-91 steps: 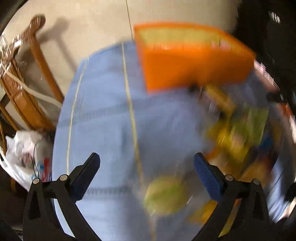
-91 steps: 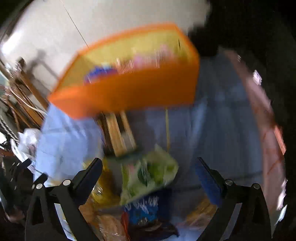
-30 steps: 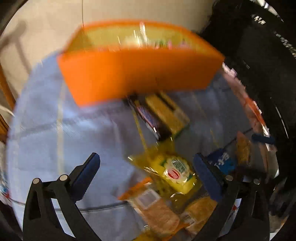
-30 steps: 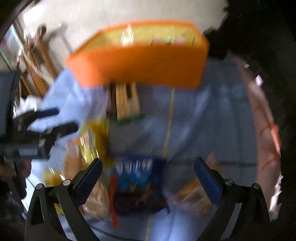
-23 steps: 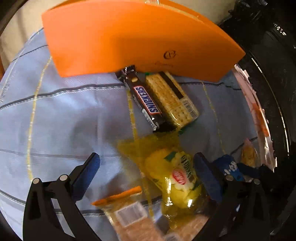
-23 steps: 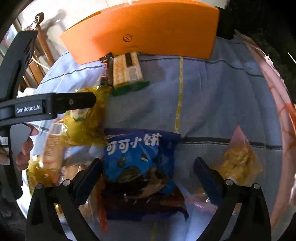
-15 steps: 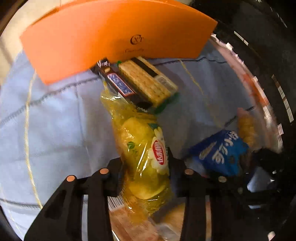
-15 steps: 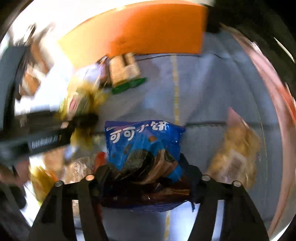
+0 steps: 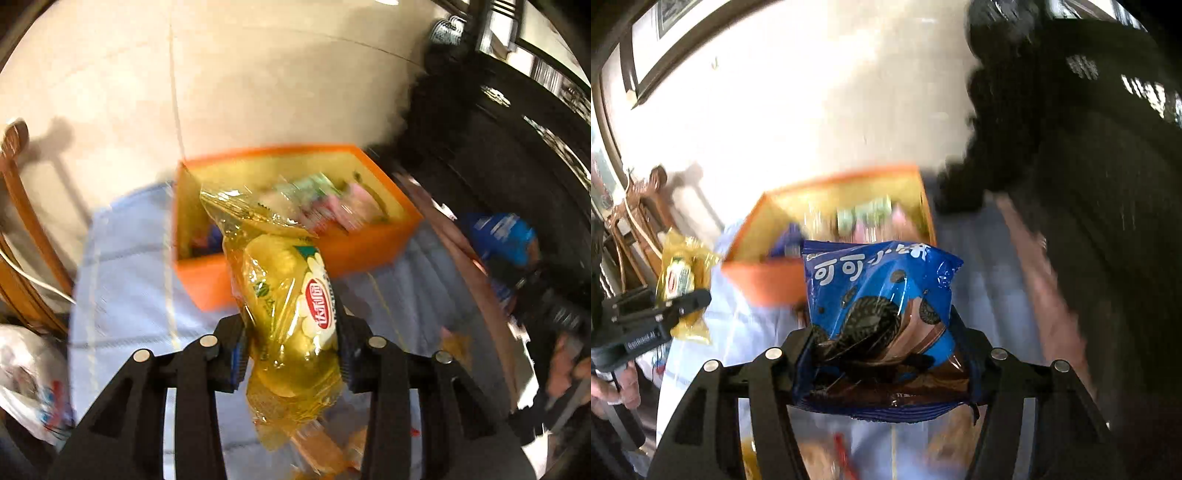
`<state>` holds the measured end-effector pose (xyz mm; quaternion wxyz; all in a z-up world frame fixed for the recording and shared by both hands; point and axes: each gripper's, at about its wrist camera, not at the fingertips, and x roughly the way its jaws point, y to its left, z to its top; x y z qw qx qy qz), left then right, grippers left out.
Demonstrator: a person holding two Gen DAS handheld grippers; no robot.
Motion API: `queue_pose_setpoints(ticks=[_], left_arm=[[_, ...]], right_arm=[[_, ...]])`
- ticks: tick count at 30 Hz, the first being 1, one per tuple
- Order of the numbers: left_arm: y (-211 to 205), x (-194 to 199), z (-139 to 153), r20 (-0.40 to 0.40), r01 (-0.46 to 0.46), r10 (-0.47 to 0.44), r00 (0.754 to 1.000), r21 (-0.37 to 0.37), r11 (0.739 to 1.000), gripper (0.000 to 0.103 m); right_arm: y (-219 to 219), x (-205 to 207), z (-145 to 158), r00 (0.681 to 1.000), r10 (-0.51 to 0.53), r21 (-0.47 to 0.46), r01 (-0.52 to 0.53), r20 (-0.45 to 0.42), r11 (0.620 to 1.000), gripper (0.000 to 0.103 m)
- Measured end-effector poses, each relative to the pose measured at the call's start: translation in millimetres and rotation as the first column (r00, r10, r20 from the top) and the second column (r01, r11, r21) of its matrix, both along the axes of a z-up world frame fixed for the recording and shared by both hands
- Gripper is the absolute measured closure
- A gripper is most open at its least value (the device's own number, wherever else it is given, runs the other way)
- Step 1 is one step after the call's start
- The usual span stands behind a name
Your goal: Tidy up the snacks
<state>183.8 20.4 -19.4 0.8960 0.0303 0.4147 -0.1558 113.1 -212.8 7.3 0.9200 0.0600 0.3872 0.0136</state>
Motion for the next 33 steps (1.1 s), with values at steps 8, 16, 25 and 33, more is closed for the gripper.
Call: queue_pose_setpoints(ticks=[8, 16, 25, 33], left_arm=[[12.2, 85.8, 31.8, -0.025, -0.079, 0.079, 0.997, 0.022, 0.997, 0.064], [6.2, 114.9, 4.9, -0.011, -0.158, 0.16, 0.987, 0.079, 0.984, 0.004], [8.3, -22.5, -98.7, -0.175, -0.025, 0.039, 0.984, 0.081, 0.996, 0.004], [-10.3, -53.8, -192.7, -0.33, -0.003, 0.041, 0.943, 0.114, 0.993, 0.004]], right_arm=[[-0.8, 115.1, 36.9, 0.998, 0.002, 0.012, -0.002, -0.061, 1.0, 0.032], [-12.3, 127.2, 21.6, 0.997, -0.021, -0.007, 0.02, -0.076, 1.0, 0.004], [-47.5, -5.7, -96.3, 0.937, -0.216, -0.162, 0.176, -0.275, 0.971, 0.004], [-65.4, -35.5, -200.9, 0.851, -0.261, -0.042, 0.272, -0.455, 0.961, 0.004]])
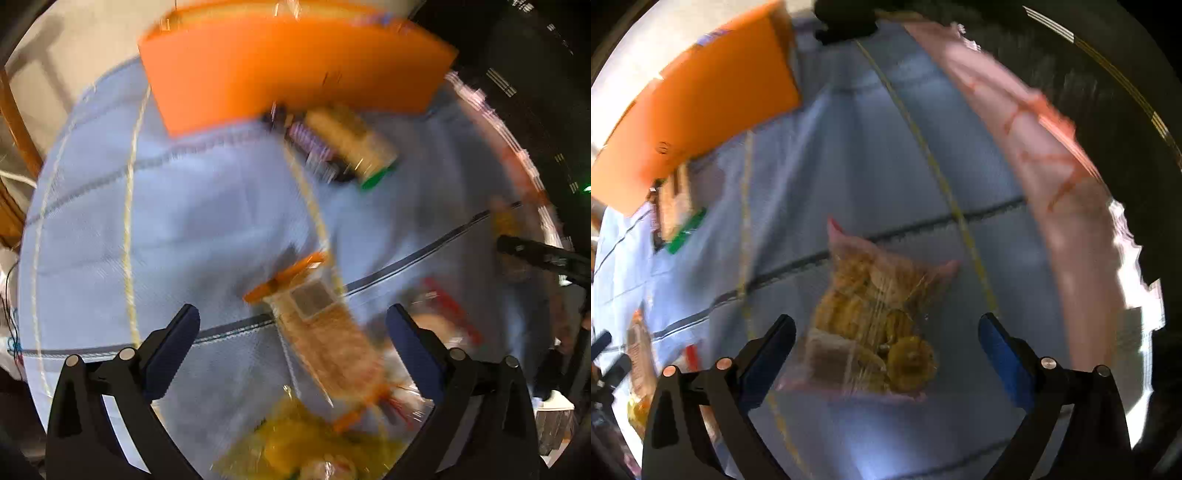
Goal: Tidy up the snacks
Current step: 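Carry a barcoded cake packet in the left gripper while the right carries a cookie bag into the box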
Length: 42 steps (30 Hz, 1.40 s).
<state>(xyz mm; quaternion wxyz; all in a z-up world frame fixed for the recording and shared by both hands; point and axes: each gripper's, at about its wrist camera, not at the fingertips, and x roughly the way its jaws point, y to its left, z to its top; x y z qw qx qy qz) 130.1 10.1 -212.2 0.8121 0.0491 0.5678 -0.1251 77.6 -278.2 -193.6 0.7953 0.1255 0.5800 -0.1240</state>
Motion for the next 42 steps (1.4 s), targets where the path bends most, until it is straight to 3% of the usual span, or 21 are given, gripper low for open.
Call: queue_pose_setpoints(ticks=[2, 3, 4, 5, 6, 8, 10, 13, 21, 25, 29, 30, 31, 32, 33, 36, 39, 42], left_arm=[[-2.7, 4.6, -13.3, -0.005, -0.012, 0.012, 1.0, 0.014, 1.0, 0.007], [-8.4, 2.6, -12.2, 0.029, 0.006, -0.008, 1.0, 0.055, 0.998, 0.025], [-16.1, 0.4, -8.9, 0.043, 0.055, -0.059, 0.997, 0.08, 0.995, 0.046], [-17.9, -0.1, -4.6, 0.032, 0.065, -0.067, 0.997, 0.064, 0.996, 0.057], [-17.4, 0.1, -0.4, -0.005, 0.059, -0.059, 0.998, 0.022, 0.998, 0.068], [-16.1, -2.8, 11.8, -0.018, 0.054, -0.055, 0.998, -0.043, 0.998, 0.068], [-13.0, -5.0, 36.3, 0.006, 0.033, -0.032, 0.999, -0.079, 0.996, 0.068], [-13.0, 5.7, 76.0, 0.094, 0.01, -0.015, 0.995, 0.057, 0.998, 0.068], [-5.6, 100.9, 203.6, 0.29, -0.013, -0.011, 0.957, 0.082, 0.997, 0.068], [-8.7, 147.6, 238.9, 0.331, -0.055, 0.01, 0.943, 0.126, 0.991, 0.068], [-20.0, 183.1, 258.1, 0.357, -0.033, -0.024, 0.934, 0.152, 0.988, 0.067], [-19.4, 192.0, 259.7, 0.375, -0.041, -0.016, 0.927, 0.143, 0.989, 0.05], [-17.9, 201.3, 263.3, 0.394, -0.072, 0.014, 0.919, 0.134, 0.988, 0.004], [-13.6, 209.1, 264.5, 0.405, -0.097, 0.041, 0.913, 0.12, 0.988, 0.008], [-10.0, 213.1, 263.0, 0.405, -0.112, 0.067, 0.912, 0.088, 0.99, 0.004], [1.1, 212.3, 252.0, 0.354, -0.119, 0.09, 0.931, 0.062, 0.991, 0.004], [9.5, 174.0, 225.6, 0.297, -0.097, 0.056, 0.953, 0.125, 0.987, 0.004], [15.4, 108.9, 189.7, 0.262, -0.047, 0.001, 0.965, 0.169, 0.984, 0.004]], right_arm=[[3.1, -2.1, -1.0, 0.999, -0.01, -0.005, 0.01, 0.054, 1.0, 0.005], [6.1, -2.1, -0.1, 0.998, 0.003, -0.005, -0.003, 0.065, 1.0, 0.015], [11.4, -2.6, 1.4, 0.999, 0.01, -0.051, -0.008, 0.049, 0.999, 0.034], [15.9, -2.2, 5.0, 0.999, 0.026, -0.081, -0.022, 0.044, 0.996, 0.042], [16.8, -2.2, 9.9, 0.998, 0.029, -0.049, -0.026, 0.047, 0.998, 0.046], [14.9, -2.8, 21.1, 0.998, 0.014, 0.026, -0.015, 0.062, 1.0, 0.048], [16.5, -2.2, 43.4, 0.996, 0.014, 0.042, -0.018, 0.092, 0.999, 0.048], [25.2, 9.0, 89.0, 0.985, 0.055, 0.026, -0.06, 0.163, 0.998, 0.048], [40.0, 103.6, 222.6, 0.916, 0.165, 0.001, -0.177, 0.366, 0.984, 0.048], [45.0, 182.8, 264.3, 0.899, 0.19, -0.035, -0.192, 0.394, 0.981, 0.048], [47.2, 229.8, 274.6, 0.903, 0.176, -0.017, -0.184, 0.392, 0.983, 0.044], [45.4, 234.0, 276.4, 0.897, 0.177, -0.002, -0.193, 0.404, 0.981, 0.028], [45.9, 246.5, 275.4, 0.891, 0.178, 0.045, -0.216, 0.418, 0.975, 0.003], [45.9, 250.5, 274.8, 0.888, 0.178, 0.061, -0.224, 0.425, 0.973, 0.003], [47.6, 256.2, 274.2, 0.886, 0.189, 0.054, -0.233, 0.423, 0.971, 0.004], [57.5, 243.2, 271.5, 0.882, 0.246, -0.033, -0.255, 0.403, 0.967, 0.004], [55.8, 200.3, 264.4, 0.884, 0.284, -0.069, -0.279, 0.372, 0.958, 0.004], [68.8, 135.0, 229.5, 0.885, 0.352, -0.081, -0.345, 0.304, 0.935, 0.004]])
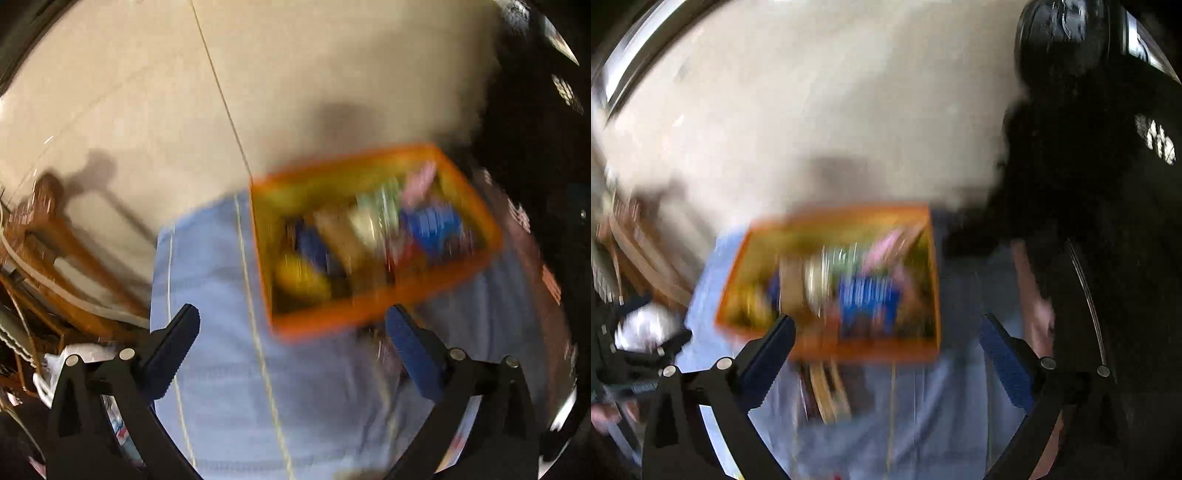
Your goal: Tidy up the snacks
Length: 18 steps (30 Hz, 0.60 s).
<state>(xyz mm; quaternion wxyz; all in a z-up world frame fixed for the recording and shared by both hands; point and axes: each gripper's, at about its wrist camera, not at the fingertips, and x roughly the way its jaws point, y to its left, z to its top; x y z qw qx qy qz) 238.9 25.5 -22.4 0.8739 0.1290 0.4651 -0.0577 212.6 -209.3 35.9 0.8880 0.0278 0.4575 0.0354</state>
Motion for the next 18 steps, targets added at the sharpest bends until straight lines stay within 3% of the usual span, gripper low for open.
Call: queue_pose_setpoints(ticks=[3, 5, 8, 10, 11, 13, 15, 18], left_arm=[[-3.6, -68.1, -45.3, -0.026, 0.103, -0.102, 0.994, 0.018, 0.995, 0.004], [-9.6, -119.4, -82.7, -0.04, 0.201, -0.199, 0.979, 0.078, 0.976, 0.004], [-26.1, -179.5, -134.7, -0.102, 0.416, -0.404, 0.909, 0.2, 0.887, 0.004], [-34.1, -212.1, -165.8, -0.123, 0.542, -0.532, 0.838, 0.298, 0.786, 0.004], [-35.6, -220.0, -171.9, -0.107, 0.567, -0.565, 0.818, 0.316, 0.761, 0.004], [-29.5, -224.0, -171.8, -0.043, 0.578, -0.591, 0.806, 0.274, 0.768, 0.004], [-13.6, -208.3, -170.8, -0.061, 0.544, -0.541, 0.839, 0.123, 0.83, 0.004], [5.1, -196.6, -176.3, -0.127, 0.49, -0.502, 0.855, -0.115, 0.864, 0.027]], right_arm=[[26.1, -58.5, -60.6, 0.991, 0.072, -0.05, -0.079, -0.113, 0.996, 0.004], [43.9, -87.3, -104.9, 0.972, 0.092, -0.068, -0.109, -0.215, 0.992, 0.004], [64.1, -119.9, -161.8, 0.939, 0.094, 0.006, -0.097, -0.33, 0.995, 0.004], [75.2, -130.9, -192.5, 0.918, 0.099, 0.075, -0.076, -0.384, 0.994, 0.004], [79.9, -131.9, -200.9, 0.916, 0.099, 0.074, -0.077, -0.388, 0.994, 0.004], [90.4, -132.6, -216.0, 0.923, 0.084, 0.001, -0.09, -0.376, 0.996, 0.004], [96.0, -134.6, -221.7, 0.935, 0.084, -0.001, -0.09, -0.344, 0.996, 0.004], [101.1, -145.1, -222.6, 0.949, 0.063, 0.019, -0.06, -0.308, 0.998, 0.008]])
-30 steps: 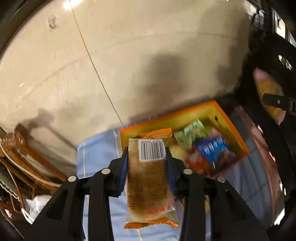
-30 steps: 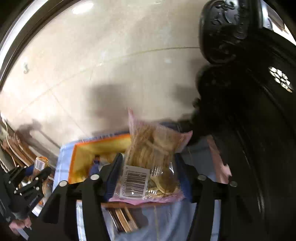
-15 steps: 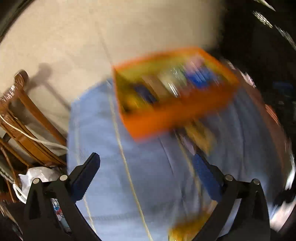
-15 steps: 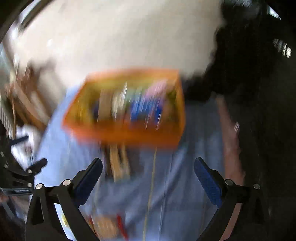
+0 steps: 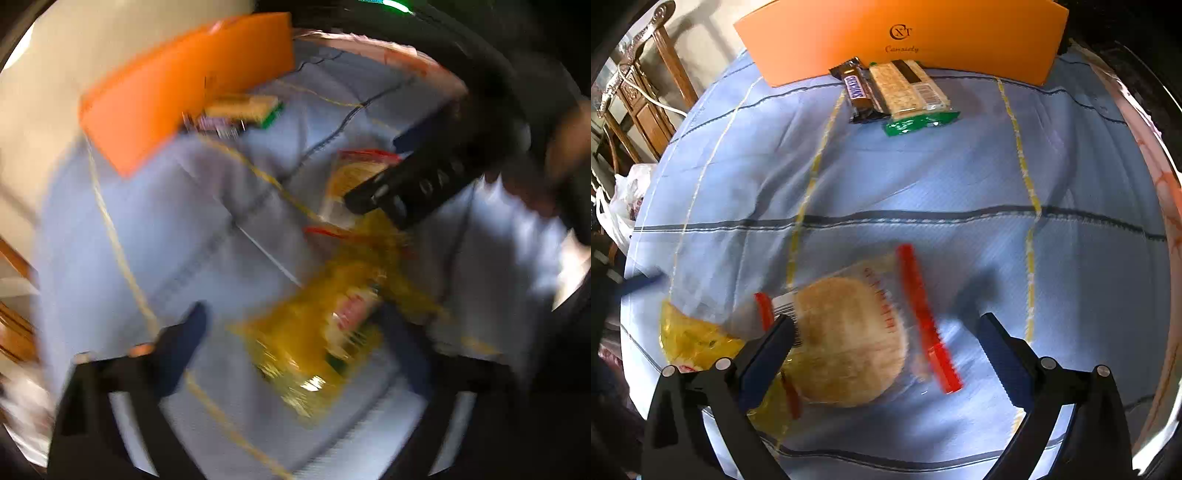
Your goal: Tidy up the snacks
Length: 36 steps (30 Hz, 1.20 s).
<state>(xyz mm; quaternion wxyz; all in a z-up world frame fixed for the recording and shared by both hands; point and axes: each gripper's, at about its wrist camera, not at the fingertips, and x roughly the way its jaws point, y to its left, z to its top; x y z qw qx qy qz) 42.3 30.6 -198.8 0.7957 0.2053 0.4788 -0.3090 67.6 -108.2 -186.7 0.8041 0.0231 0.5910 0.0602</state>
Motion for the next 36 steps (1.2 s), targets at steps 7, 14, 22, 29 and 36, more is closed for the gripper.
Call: queue_pose_setpoints(ticks=[7, 14, 22, 29, 36], left_arm=[[-16.0, -52.9, -10.1, 0.235, 0.091, -0.105, 0.966, 0.07, 0.993, 0.012], [-24.4, -63.8, -24.9, 0.081, 0.204, -0.207, 0.975, 0.042, 0.978, 0.043], [-4.4, -54.0, 30.2, -0.072, -0.057, 0.047, 0.996, -0.135, 0.989, 0.058], [5.4, 24.9, 119.0, 0.001, -0.317, 0.326, 0.945, -0.22, 0.922, 0.058], [17.7, 162.8, 223.4, 0.022, -0.478, 0.512, 0.859, -0.326, 0.816, 0.058]], right_arm=[[10.5, -7.4, -8.0, 0.999, -0.014, 0.059, 0.016, -0.045, 0.998, 0.003], [28.9, -12.1, -19.5, 0.999, -0.05, -0.051, 0.051, 0.013, 0.997, 0.034], [-46.3, -21.3, 17.1, 0.966, -0.247, 0.043, 0.245, 0.073, 0.969, 0.035], [-101.7, 15.1, 139.2, 0.903, -0.302, 0.126, 0.276, 0.306, 0.953, 0.035], [-125.5, 147.1, 243.0, 0.895, -0.215, 0.228, 0.132, 0.391, 0.965, 0.035]])
